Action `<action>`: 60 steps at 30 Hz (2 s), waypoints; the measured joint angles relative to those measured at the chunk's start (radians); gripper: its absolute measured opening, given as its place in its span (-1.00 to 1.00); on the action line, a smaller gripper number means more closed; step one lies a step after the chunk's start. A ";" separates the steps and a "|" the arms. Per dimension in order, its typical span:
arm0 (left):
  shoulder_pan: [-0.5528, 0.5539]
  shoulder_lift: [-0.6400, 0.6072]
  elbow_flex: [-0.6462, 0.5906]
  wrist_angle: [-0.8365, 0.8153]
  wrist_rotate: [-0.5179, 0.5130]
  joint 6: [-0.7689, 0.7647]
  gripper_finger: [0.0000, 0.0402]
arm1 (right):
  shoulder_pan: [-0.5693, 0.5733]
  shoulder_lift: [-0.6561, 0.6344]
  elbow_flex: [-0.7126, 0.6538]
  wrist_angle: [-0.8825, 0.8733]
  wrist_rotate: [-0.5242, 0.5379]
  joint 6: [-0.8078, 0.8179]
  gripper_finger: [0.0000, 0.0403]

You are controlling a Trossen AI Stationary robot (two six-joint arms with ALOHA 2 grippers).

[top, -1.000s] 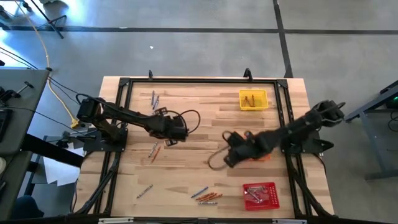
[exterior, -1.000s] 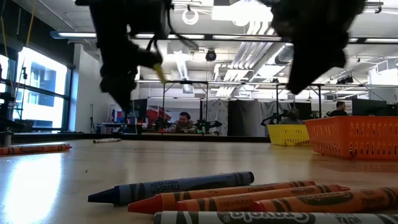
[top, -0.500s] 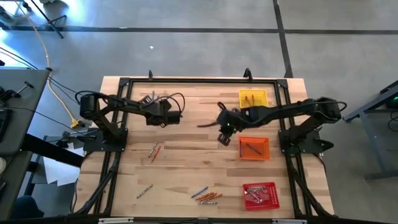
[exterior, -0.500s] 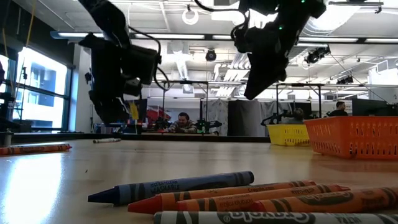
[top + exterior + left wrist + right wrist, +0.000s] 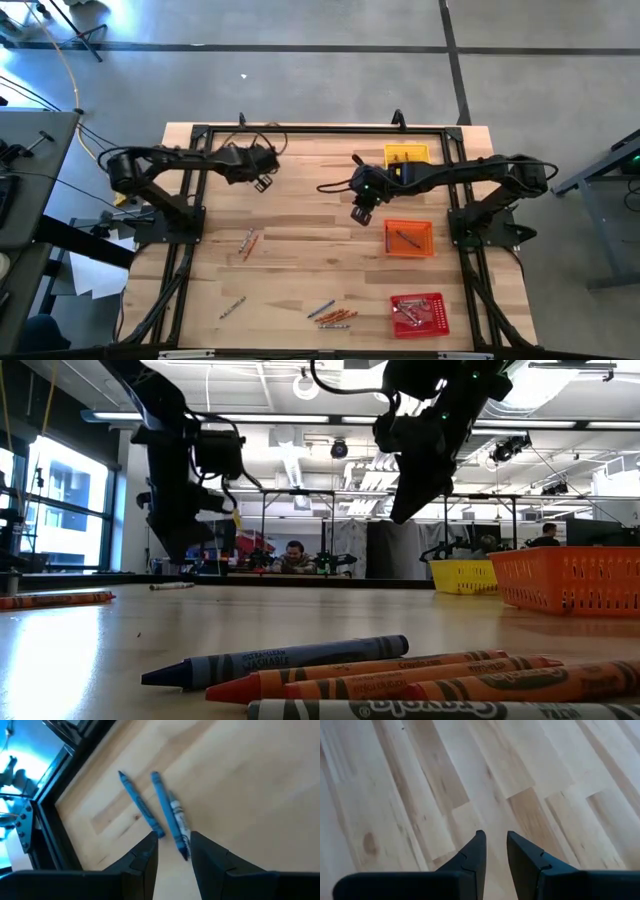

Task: Sort crayons
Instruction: Put the blue crayon into the orange bin

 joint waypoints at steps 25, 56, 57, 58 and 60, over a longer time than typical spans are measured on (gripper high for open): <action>0.433 -0.075 -0.027 0.179 0.385 0.124 -0.50 | 0.002 0.000 0.000 0.000 0.000 -0.051 -0.65; 0.470 0.075 -0.019 0.218 0.449 0.141 -0.50 | 0.002 0.000 0.000 0.001 0.001 -0.065 -0.65; 0.470 0.075 -0.019 0.217 0.448 0.141 -0.50 | 0.002 0.000 0.000 0.001 0.000 -0.066 -0.65; 0.470 0.075 -0.019 0.215 0.448 0.140 -0.50 | 0.002 0.000 0.000 0.001 0.000 -0.065 -0.65; 0.470 0.075 -0.019 0.216 0.447 0.140 -0.50 | 0.002 0.000 0.000 0.001 0.001 -0.066 -0.65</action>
